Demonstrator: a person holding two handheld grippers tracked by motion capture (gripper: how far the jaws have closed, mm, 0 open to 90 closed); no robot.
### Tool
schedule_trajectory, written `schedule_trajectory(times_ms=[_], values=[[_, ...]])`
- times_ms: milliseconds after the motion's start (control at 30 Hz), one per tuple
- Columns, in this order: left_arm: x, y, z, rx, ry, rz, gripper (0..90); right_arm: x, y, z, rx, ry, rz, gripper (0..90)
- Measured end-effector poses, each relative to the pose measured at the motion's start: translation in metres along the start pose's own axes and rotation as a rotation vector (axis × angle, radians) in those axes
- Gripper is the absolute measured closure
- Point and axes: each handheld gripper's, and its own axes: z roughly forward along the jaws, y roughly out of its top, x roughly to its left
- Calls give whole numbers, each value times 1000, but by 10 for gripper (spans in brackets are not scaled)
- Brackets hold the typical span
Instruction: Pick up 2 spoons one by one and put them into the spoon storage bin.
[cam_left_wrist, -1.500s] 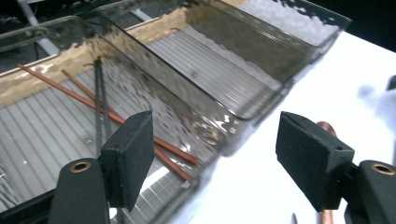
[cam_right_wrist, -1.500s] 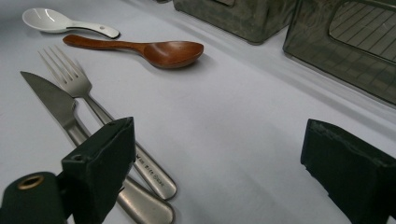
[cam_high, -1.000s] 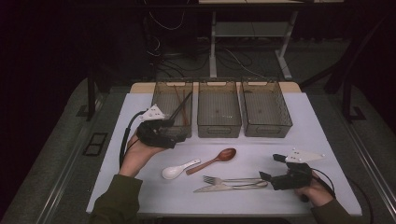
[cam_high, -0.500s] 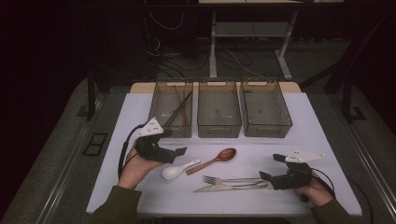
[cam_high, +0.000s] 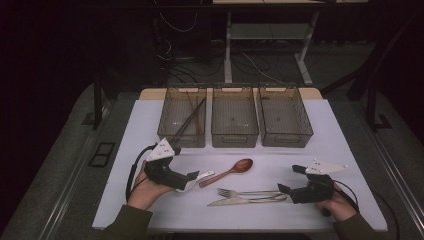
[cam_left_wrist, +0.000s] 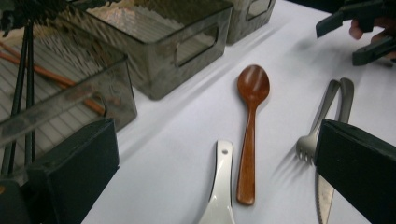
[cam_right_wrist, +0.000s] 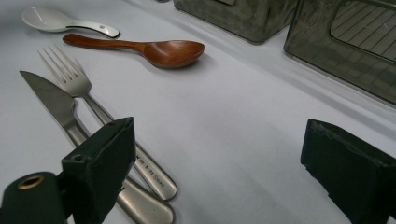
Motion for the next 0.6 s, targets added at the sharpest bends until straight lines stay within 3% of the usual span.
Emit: schedule_trajectory(times_ms=[600], values=[[-11,-33,0,37,43,-38,0,1,0,0,2,-1,1,101]])
